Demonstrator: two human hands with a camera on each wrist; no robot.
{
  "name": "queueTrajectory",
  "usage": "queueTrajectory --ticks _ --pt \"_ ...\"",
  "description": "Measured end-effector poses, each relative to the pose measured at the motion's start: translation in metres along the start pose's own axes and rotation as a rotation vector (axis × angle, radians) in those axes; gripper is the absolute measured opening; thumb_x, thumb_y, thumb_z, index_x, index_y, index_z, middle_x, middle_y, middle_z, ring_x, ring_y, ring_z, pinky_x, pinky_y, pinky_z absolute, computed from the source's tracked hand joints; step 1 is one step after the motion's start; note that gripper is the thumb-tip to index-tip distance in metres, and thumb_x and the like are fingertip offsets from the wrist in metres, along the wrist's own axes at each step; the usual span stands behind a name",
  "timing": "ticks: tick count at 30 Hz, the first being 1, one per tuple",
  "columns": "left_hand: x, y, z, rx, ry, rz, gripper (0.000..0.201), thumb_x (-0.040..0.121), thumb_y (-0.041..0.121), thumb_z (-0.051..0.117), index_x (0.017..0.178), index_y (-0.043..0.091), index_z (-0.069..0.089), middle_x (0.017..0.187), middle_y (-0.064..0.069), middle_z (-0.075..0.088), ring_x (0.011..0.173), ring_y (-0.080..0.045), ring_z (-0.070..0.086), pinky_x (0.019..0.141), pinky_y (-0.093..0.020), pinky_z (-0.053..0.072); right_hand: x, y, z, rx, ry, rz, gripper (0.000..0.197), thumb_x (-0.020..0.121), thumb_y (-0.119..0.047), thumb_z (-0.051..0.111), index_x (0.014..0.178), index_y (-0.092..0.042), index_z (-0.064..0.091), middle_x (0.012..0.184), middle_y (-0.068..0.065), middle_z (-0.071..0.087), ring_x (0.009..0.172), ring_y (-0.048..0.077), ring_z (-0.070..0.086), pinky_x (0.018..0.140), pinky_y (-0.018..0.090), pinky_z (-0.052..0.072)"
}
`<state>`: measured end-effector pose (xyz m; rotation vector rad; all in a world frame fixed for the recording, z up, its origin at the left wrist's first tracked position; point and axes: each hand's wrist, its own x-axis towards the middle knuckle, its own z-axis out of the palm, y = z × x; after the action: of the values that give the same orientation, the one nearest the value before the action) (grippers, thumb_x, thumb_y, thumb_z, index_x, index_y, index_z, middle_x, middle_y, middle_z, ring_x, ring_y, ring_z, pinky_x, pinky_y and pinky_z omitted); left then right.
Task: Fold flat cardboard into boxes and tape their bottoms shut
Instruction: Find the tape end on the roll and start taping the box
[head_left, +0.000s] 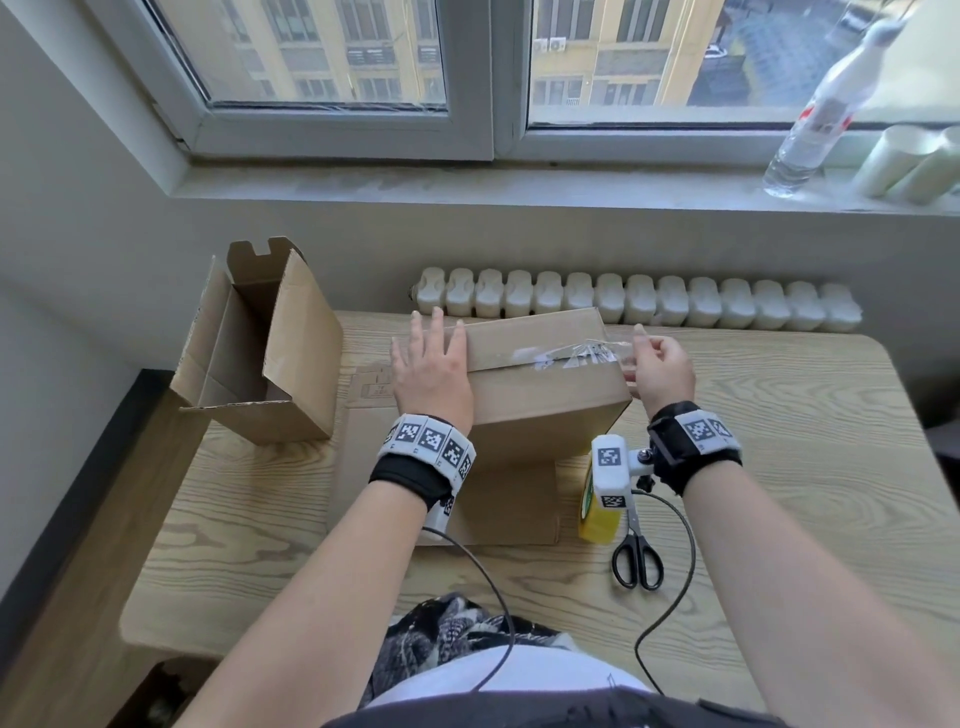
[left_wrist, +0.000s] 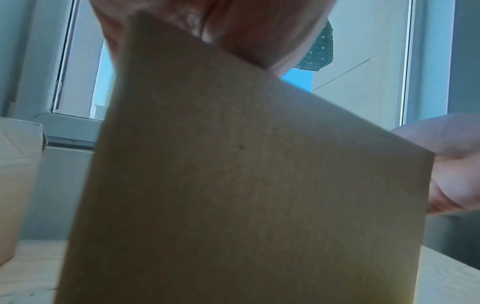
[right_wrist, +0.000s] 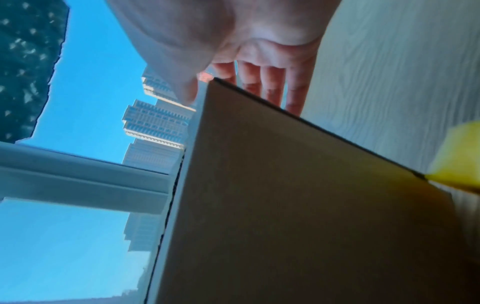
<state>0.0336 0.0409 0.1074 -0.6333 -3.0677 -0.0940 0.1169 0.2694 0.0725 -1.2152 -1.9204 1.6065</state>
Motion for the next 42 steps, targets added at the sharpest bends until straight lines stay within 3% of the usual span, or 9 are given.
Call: queueTrajectory --ticks 3,7,9,12,18,22,30,35,42 --pt "0.001 0.009 -0.002 -0.100 0.058 0.055 0.058 0.095 0.000 0.031 0.151 0.014 0.031 0.161 -0.005 0.026 0.150 -0.025 0.017 0.123 -0.043 0.011 -0.010 0.000 0.000 0.218 -0.067 0.133 0.033 0.099 -0.042 0.053 0.090 -0.010 0.060 0.079 0.001 0.063 0.067 0.013 0.060 0.059 0.028 0.049" --pt "0.002 0.026 -0.003 -0.180 0.048 0.017 0.050 0.099 0.006 0.033 0.148 0.012 0.037 0.160 -0.006 0.029 0.149 -0.024 0.020 0.121 -0.039 0.007 -0.011 0.005 -0.001 0.255 -0.083 0.119 0.025 0.098 -0.023 0.058 0.076 -0.014 0.058 0.074 0.000 0.062 0.064 0.013 0.058 0.052 0.023 0.047" --pt "0.006 0.036 -0.006 -0.218 -0.026 -0.033 0.048 0.104 0.026 0.031 0.150 0.013 0.032 0.161 -0.008 0.024 0.150 -0.030 0.014 0.122 -0.045 0.007 -0.010 0.006 -0.001 0.231 -0.062 0.058 0.023 0.100 -0.016 0.053 0.077 -0.015 0.056 0.073 0.001 0.061 0.065 0.015 0.060 0.051 0.025 0.048" --pt "0.010 0.048 0.002 -0.143 -0.158 -0.065 0.065 0.102 0.053 0.017 0.157 0.018 0.010 0.165 -0.011 0.003 0.151 -0.037 -0.003 0.121 -0.055 0.002 -0.007 0.003 -0.002 0.136 0.039 -0.100 0.022 0.100 -0.015 0.053 0.079 -0.019 0.058 0.072 0.002 0.064 0.066 0.020 0.065 0.059 0.036 0.055" --pt "0.007 0.050 0.018 -0.064 -0.140 -0.080 0.070 0.100 0.058 0.007 0.157 0.021 -0.009 0.163 -0.012 -0.014 0.149 -0.036 -0.015 0.120 -0.056 -0.004 -0.009 -0.010 -0.008 -0.046 0.188 -0.403 0.013 0.095 -0.022 0.062 0.083 -0.021 0.067 0.063 -0.011 0.061 0.057 0.008 0.059 0.066 0.038 0.058" --pt "0.009 0.050 0.018 -0.060 -0.155 -0.085 0.070 0.100 0.058 0.006 0.156 0.021 -0.011 0.163 -0.012 -0.016 0.149 -0.035 -0.016 0.120 -0.056 -0.005 -0.010 -0.010 -0.008 -0.075 0.236 -0.467 0.012 0.094 -0.024 0.063 0.087 -0.020 0.071 0.064 -0.012 0.061 0.060 0.014 0.062 0.067 0.040 0.057" --pt "0.009 0.052 0.018 -0.057 -0.152 -0.080 0.068 0.101 0.054 0.008 0.156 0.020 -0.013 0.162 -0.012 -0.019 0.149 -0.032 -0.018 0.120 -0.054 -0.008 0.003 0.012 -0.008 -0.184 0.168 -0.330 0.017 0.093 -0.029 0.063 0.076 -0.030 0.067 0.066 -0.008 0.066 0.068 0.022 0.066 0.069 0.045 0.057" --pt "0.011 0.051 0.016 -0.067 -0.136 -0.084 0.068 0.101 0.055 0.012 0.157 0.022 -0.008 0.164 -0.008 -0.012 0.151 -0.027 -0.013 0.121 -0.051 -0.007 0.005 0.015 -0.002 -0.177 0.142 -0.259 0.020 0.093 -0.026 0.064 0.073 -0.026 0.066 0.063 -0.007 0.065 0.066 0.024 0.065 0.070 0.043 0.057" --pt "0.011 0.051 0.017 -0.044 -0.143 -0.086 0.070 0.100 0.057 0.010 0.156 0.021 -0.010 0.164 -0.007 -0.013 0.151 -0.027 -0.014 0.121 -0.051 -0.008 0.006 0.022 0.006 -0.056 0.000 -0.136 0.016 0.089 -0.022 0.071 0.080 -0.009 0.073 0.065 -0.002 0.066 0.060 0.011 0.058 0.062 0.028 0.049"
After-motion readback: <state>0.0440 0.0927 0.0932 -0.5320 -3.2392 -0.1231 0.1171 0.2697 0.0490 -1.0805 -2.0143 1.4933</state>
